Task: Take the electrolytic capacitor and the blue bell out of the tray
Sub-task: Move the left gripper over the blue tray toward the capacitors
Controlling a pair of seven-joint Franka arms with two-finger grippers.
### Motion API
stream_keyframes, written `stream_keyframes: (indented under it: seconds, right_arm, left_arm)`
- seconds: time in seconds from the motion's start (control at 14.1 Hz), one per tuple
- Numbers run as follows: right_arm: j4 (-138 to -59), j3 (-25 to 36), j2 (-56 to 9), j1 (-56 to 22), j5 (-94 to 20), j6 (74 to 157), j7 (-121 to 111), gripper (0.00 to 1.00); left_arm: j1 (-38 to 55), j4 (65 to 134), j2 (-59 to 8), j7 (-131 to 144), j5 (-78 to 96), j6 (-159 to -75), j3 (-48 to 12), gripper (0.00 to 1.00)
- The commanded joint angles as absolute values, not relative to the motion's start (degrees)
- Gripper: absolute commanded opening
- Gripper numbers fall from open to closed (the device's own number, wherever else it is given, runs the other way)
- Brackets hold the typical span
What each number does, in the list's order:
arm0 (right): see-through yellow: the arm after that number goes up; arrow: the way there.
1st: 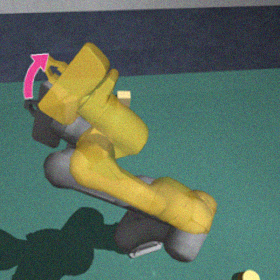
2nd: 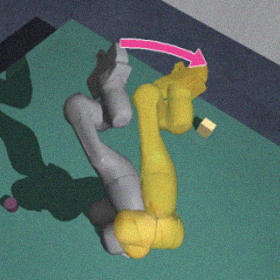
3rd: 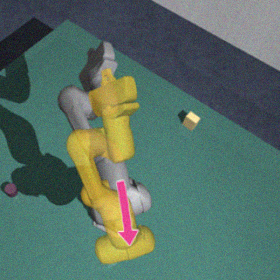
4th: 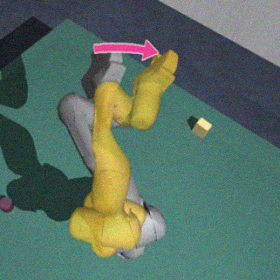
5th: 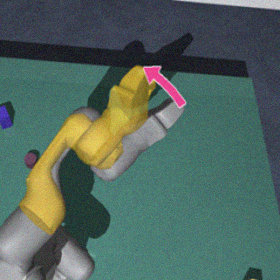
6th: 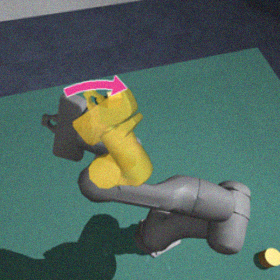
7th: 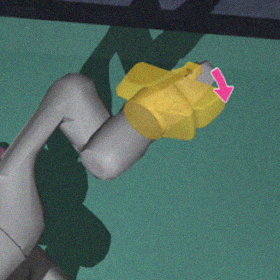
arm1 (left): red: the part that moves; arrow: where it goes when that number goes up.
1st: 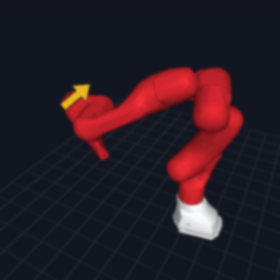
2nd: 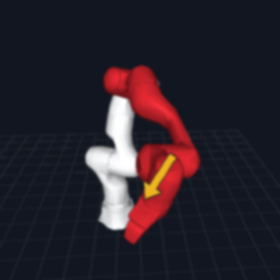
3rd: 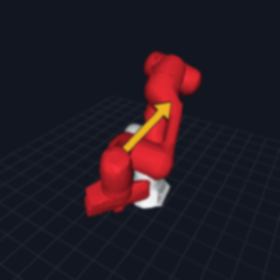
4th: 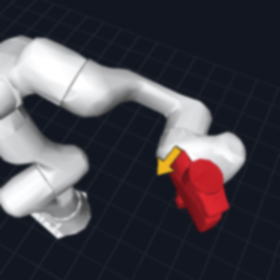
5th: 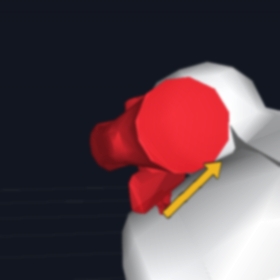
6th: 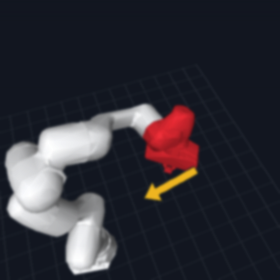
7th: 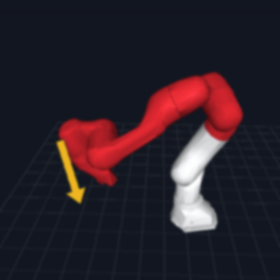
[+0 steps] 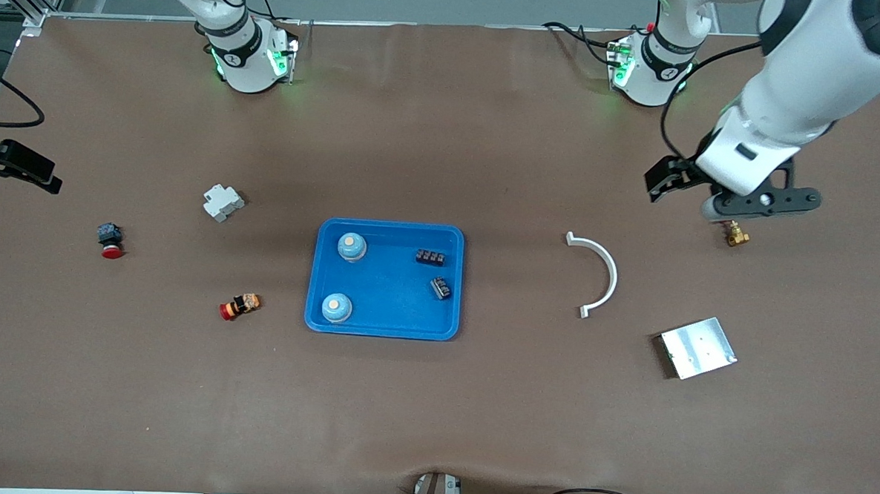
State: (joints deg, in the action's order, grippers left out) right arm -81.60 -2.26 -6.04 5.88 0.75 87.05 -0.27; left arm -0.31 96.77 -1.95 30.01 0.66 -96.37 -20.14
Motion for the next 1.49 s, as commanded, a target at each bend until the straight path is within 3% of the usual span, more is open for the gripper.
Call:
stream_keyframes:
  seconds: [0.0,0.28,0.57,1.13,1.41]
  right_arm:
    - [-80.9,-2.4,-5.8,5.8,0.8,86.2,-0.7,1.0]
    - [-80.9,-2.4,-5.9,5.8,0.8,86.4,-0.7,1.0]
    - [-80.9,-2.5,-6.2,5.2,0.6,87.1,-0.5,1.0]
    - [-81.3,-2.4,-6.2,4.2,-0.3,87.1,0.3,1.0]
    - [-81.7,-2.4,-10.2,0.0,-1.9,90.7,3.7,1.0]
  left_arm:
    - [-0.3,95.8,-3.9,39.0,0.4,-96.4,-22.6,1.0]
    - [4.6,94.7,-9.0,53.7,-0.4,-100.4,-24.2,1.0]
    - [11.2,88.0,-17.3,68.3,-3.0,-100.5,-24.2,1.0]
    - [19.7,85.2,-27.8,88.5,-4.7,-102.5,-24.1,1.0]
    - [24.1,81.6,-35.0,99.9,-8.3,-106.9,-23.6,1.0]
